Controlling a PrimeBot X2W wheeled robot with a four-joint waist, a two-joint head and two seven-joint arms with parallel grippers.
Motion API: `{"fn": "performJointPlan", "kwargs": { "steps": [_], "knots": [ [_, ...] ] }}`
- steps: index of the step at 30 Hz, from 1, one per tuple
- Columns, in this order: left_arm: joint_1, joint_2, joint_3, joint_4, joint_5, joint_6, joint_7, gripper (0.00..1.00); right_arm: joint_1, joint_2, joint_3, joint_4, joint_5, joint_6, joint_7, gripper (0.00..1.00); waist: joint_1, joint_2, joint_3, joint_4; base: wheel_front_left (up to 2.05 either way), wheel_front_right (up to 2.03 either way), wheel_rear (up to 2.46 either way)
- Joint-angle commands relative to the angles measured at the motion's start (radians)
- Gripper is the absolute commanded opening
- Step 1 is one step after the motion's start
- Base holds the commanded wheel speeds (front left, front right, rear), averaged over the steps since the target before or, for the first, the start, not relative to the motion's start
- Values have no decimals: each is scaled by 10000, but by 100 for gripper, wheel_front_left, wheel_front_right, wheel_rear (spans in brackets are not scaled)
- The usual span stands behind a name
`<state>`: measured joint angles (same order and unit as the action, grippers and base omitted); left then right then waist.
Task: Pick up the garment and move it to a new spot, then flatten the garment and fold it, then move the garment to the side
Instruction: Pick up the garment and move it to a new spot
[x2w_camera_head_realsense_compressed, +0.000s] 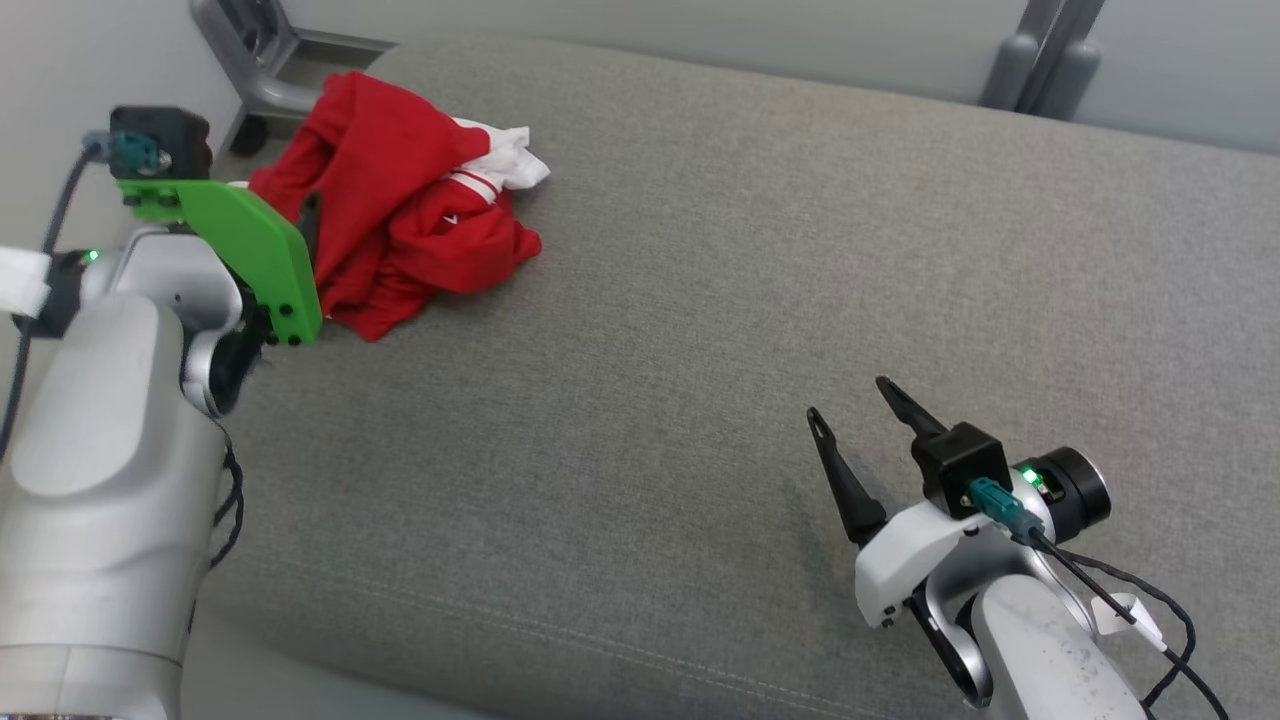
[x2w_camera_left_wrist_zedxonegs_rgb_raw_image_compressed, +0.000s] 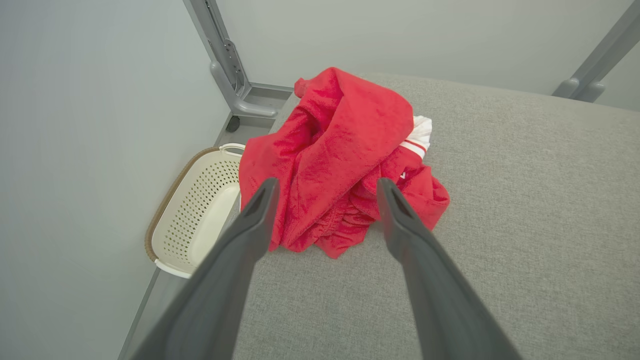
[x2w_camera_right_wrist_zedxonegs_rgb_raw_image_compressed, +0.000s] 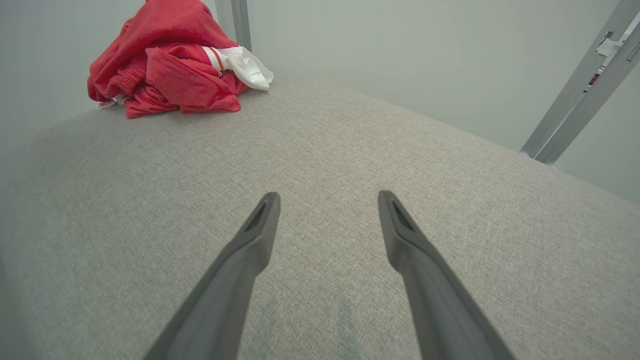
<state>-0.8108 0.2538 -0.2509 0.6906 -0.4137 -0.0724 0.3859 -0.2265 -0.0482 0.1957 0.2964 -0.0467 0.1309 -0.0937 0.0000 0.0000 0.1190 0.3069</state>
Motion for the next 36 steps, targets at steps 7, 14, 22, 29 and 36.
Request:
{"fn": "performJointPlan", "kwargs": {
  "steps": [7, 14, 22, 29, 36],
  "knots": [
    [-1708, 333, 140, 740, -328, -203, 878, 100, -413, -265, 257, -1419, -403, -3, 583, 100, 0, 0, 2325, -1254, 0, 0, 0],
    [-2501, 783, 459, 1478, -412, 239, 1053, 100, -522, -478, 525, -2049, -333, -3, 862, 100, 0, 0, 3249, -1649, 0, 0, 0],
    [-2900, 823, 530, 2115, -284, 910, 601, 100, -567, -472, 528, -2362, -358, -3, 849, 100, 0, 0, 3700, -1712, 0, 0, 0],
    [-3006, 761, 384, 2489, -208, 826, 73, 0, -597, -379, 571, -2057, -270, -3, 712, 100, 0, 0, 3276, -1654, 0, 0, 0],
    [-3173, 861, 147, 2342, -2, 650, -727, 0, -338, -165, 542, -1343, 25, -3, 308, 100, 0, 0, 1969, -1937, 0, 0, 0]
  ]
}}
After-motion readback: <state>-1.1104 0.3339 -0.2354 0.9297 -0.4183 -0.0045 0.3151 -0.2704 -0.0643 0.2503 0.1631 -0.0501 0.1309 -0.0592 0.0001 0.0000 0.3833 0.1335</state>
